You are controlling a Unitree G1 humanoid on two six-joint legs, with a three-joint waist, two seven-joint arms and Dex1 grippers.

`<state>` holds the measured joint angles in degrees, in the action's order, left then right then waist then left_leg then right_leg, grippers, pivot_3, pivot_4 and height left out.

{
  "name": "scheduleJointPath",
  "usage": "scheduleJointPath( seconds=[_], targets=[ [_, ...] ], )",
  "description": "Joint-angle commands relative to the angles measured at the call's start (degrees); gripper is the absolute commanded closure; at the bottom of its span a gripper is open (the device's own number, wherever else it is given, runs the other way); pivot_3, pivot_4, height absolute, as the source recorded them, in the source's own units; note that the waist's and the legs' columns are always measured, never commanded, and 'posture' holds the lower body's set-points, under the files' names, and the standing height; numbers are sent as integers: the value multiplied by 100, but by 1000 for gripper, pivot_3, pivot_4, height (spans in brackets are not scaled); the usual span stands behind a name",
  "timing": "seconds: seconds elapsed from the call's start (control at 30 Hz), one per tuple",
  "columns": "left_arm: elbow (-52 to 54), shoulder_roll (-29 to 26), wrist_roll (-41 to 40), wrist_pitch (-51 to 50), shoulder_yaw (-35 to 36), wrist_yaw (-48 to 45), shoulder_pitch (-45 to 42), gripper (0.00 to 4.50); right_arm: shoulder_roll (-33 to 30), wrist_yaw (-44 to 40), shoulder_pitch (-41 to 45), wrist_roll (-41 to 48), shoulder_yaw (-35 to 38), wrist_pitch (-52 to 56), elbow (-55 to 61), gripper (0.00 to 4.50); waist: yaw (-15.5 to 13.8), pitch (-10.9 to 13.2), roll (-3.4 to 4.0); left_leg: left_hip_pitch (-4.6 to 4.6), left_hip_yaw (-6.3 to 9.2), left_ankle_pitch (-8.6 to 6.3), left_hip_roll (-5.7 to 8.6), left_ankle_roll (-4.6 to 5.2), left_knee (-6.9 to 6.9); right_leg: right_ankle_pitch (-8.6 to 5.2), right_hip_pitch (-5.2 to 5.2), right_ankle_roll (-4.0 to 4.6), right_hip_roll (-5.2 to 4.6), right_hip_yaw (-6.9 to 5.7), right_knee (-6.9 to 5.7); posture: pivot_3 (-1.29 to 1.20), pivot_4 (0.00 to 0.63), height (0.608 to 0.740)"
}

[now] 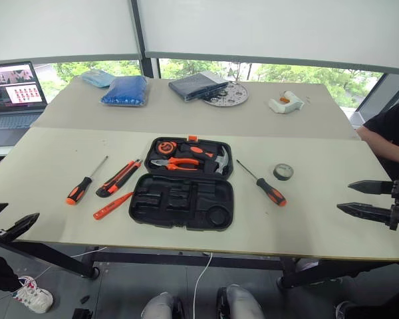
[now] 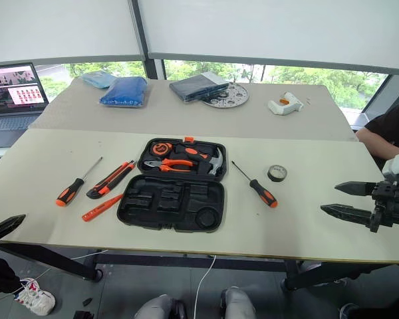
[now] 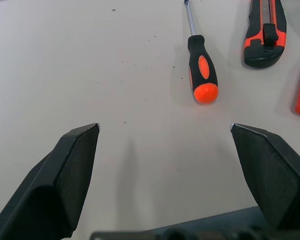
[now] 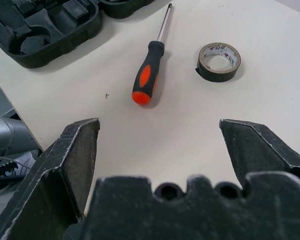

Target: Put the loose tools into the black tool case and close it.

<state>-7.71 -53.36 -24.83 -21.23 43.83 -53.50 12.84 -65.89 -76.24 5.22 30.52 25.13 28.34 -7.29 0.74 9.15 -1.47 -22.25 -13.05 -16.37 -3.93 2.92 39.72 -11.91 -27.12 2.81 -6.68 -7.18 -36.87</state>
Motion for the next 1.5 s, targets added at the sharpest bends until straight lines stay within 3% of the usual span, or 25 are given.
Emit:
scheduleJointPath(
  seconds=[0.03,0.3,0.37,0.53,0.77,0.87,0.93,1.13,1.33,1.5],
  targets=[
    [156,-145,-14,-137,16,67,-103,0,-45,21,139,127,39,131,274,56,0,0,0,0,0,0,0,0,0,0,0,0,0,0,0,0,150,718],
    [-179,-776,138,-1579,-1799,180,-1922,0,-66,202,769,438,-612,575,1881,56,-28,2,3,2,7,12,0,-21,0,9,1,6,6,-3,-10,0,150,718],
    [-524,-798,366,-1593,-2267,188,-2486,0,-38,172,935,600,-761,669,2155,56,-28,2,3,-2,7,12,1,-20,-1,26,-1,-22,8,-3,-10,0,150,718],
    [-1756,-681,1036,-1496,-3364,260,-3850,0,265,413,1616,950,-1188,893,2757,56,11,6,-3,-16,0,16,4,-18,9,32,-9,1,36,-22,-16,0,150,718],
    [-3104,-304,1902,-1093,-4531,41,-4870,0,792,793,2473,1371,-1649,1240,3204,56,4,5,-8,-12,-6,18,6,-18,20,28,-7,0,51,-24,-24,0,150,718],
    [-3927,-203,2216,-738,-4685,257,-5180,777,956,967,2639,1402,-1742,1255,3277,0,0,5,-7,-10,-4,19,6,-17,31,29,-3,2,43,-20,-28,0,150,718],
    [-4270,-202,2318,-546,-4722,253,-5294,1527,1000,1027,2678,1418,-1742,1252,3283,0,4,4,-6,-8,-2,21,3,-12,36,27,0,-1,31,-18,-33,0,150,718],
    [-4483,-258,2123,-319,-4506,-224,-5720,3563,997,1142,2616,1482,-1614,1260,3244,0,52,4,-7,1,-1,25,-1,-11,49,17,-3,1,29,-12,-69,0,150,718],
    [-3505,-306,1597,559,-4269,-1576,-6253,3648,843,1116,2263,1598,-1567,1507,3354,0,-14,18,-39,-36,15,31,-3,2,77,14,-23,9,28,-28,-80,0,150,718],
    [-2590,-22,1624,1264,-4759,-2781,-6467,3649,936,1356,2003,1534,-1530,1425,3525,0,-42,17,-40,-113,31,40,11,48,149,28,-75,33,27,-55,-115,0,150,718]
  ],
)
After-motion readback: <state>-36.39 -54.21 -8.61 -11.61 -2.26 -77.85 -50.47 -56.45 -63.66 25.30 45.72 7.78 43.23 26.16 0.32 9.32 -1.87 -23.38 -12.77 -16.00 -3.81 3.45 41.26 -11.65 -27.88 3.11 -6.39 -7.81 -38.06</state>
